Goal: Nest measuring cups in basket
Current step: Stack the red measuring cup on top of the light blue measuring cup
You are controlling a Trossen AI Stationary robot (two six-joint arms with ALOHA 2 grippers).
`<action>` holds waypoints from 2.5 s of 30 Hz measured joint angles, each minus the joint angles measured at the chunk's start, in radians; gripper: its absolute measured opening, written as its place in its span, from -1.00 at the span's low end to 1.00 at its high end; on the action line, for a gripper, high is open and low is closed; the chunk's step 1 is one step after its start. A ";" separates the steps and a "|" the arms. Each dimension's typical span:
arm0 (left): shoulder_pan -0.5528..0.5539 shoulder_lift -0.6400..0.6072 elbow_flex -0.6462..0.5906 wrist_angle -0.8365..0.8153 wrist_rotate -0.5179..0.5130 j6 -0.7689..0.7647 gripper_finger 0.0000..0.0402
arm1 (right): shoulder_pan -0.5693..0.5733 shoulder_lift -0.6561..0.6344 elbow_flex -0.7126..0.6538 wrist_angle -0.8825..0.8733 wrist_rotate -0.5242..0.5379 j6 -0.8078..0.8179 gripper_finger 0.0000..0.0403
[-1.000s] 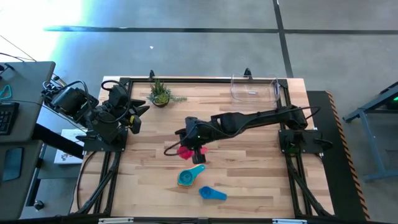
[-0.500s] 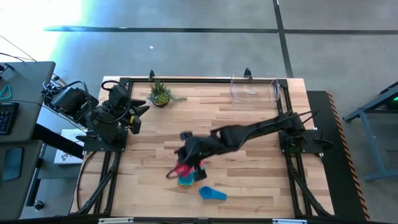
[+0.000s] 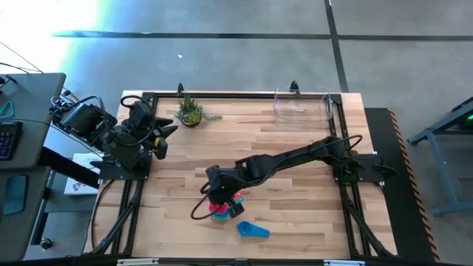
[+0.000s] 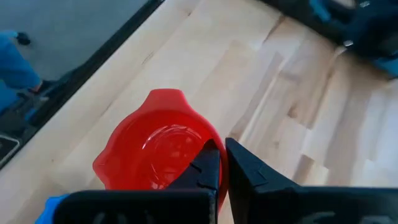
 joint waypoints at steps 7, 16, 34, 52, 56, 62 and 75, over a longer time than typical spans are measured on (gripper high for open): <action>0.000 0.000 0.000 0.000 0.000 0.001 -0.43 | 0.009 0.068 0.000 0.007 -0.024 -0.013 -1.00; 0.000 0.000 0.000 -0.002 0.000 0.001 -0.43 | 0.011 0.120 -0.002 0.046 -0.059 -0.017 -1.00; 0.000 0.000 0.000 -0.010 0.016 0.026 -0.43 | 0.016 0.154 -0.002 0.011 -0.048 -0.064 -0.92; 0.000 0.000 0.000 -0.012 0.016 0.026 -0.43 | 0.023 0.156 0.060 -0.023 -0.002 -0.062 -0.63; 0.000 0.000 0.000 -0.012 0.031 0.026 -0.43 | 0.022 0.156 0.161 -0.142 0.001 0.006 -0.62; 0.000 0.000 0.000 -0.015 0.072 0.026 -0.43 | 0.016 0.155 0.288 -0.389 -0.009 0.182 -0.64; 0.000 0.000 0.000 -0.016 0.076 0.061 -0.43 | 0.130 0.153 0.069 -0.475 -0.010 0.316 -0.64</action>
